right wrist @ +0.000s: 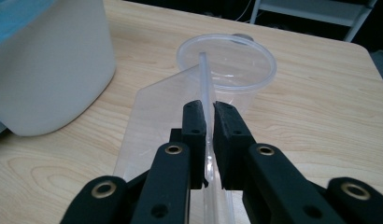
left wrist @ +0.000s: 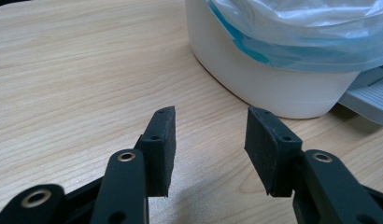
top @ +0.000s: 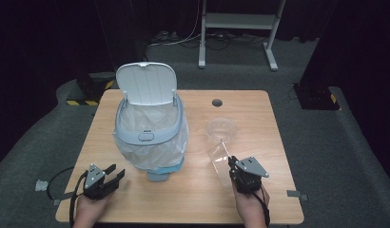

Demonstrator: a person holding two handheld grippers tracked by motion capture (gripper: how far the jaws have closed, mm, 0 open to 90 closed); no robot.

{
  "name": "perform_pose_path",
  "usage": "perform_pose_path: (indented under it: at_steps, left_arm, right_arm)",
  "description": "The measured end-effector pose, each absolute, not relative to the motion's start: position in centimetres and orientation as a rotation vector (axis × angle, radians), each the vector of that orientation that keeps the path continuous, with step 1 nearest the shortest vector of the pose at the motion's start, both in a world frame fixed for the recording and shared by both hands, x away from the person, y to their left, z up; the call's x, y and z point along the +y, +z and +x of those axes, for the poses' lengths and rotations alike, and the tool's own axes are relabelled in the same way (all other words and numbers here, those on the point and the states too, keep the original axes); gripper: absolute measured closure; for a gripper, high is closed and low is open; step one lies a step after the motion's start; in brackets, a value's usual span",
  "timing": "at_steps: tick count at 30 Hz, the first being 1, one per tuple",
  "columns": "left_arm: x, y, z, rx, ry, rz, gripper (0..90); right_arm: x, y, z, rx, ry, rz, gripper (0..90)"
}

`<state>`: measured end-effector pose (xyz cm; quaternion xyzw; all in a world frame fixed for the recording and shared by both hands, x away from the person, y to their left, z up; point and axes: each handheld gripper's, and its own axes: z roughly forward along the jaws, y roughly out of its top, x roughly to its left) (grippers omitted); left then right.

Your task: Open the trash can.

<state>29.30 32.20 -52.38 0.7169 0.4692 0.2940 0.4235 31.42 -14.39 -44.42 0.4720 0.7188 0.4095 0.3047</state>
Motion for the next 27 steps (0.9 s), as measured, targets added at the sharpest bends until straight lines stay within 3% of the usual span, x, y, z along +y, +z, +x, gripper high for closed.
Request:
perform_pose_path:
  at_steps: [27]
  left_arm:
    - [32.17,-52.40,29.33,1.174,0.727,1.793,53.0]
  right_arm:
    - [-14.83,-43.64,30.82,1.868,1.121,1.191,87.1]
